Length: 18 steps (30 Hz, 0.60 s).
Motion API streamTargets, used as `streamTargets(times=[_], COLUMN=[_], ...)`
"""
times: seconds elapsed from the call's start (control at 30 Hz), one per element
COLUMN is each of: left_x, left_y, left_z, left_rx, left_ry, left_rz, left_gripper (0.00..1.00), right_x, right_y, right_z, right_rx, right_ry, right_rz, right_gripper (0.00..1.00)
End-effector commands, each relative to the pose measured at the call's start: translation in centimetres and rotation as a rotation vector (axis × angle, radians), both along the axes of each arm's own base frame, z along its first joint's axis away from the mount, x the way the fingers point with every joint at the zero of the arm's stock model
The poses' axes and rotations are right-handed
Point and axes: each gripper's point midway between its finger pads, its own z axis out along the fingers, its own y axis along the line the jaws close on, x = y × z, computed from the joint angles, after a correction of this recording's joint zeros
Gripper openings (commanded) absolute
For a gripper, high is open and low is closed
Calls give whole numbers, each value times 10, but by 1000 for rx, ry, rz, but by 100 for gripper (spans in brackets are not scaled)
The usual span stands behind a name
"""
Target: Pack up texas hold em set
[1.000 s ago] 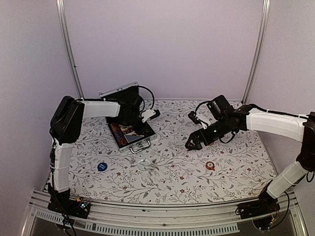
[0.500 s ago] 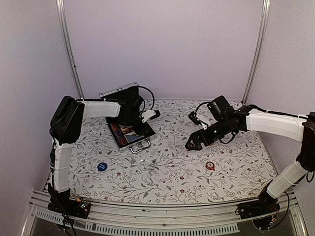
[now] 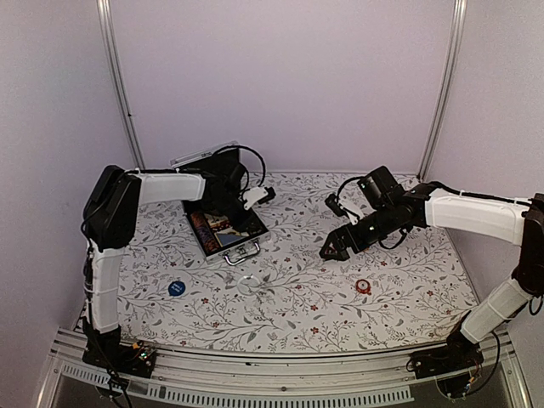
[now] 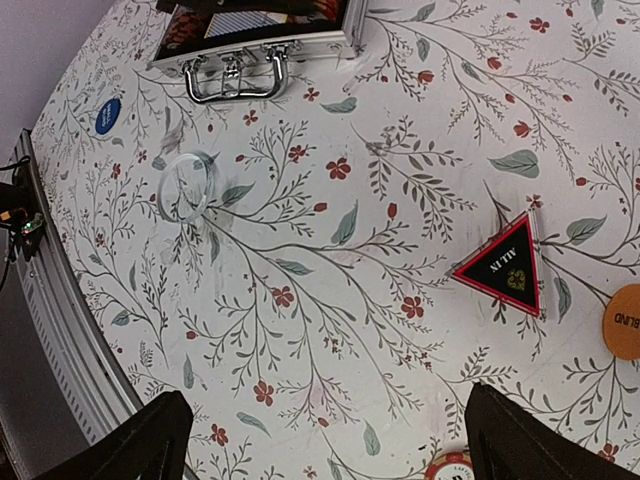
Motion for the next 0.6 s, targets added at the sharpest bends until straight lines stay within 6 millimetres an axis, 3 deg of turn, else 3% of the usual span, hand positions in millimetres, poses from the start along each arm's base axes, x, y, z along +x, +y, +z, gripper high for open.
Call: streamTargets(times=[0.0, 0.33, 0.57], left_x=[7, 10, 12], left_y=[2, 7, 13], left_z=[36, 54, 83], left_rx=[-30, -38, -91], left_ry=[-78, -124, -190], left_rz=[26, 47, 127], left_gripper=[34, 35, 39], right_x=[1, 0, 0], right_y=[-1, -6, -30], right_z=[-7, -9, -19], right_rx=[2, -12, -92], right_ry=[12, 8, 27], right_rz=[-2, -16, -103], right_gripper=[99, 99, 99])
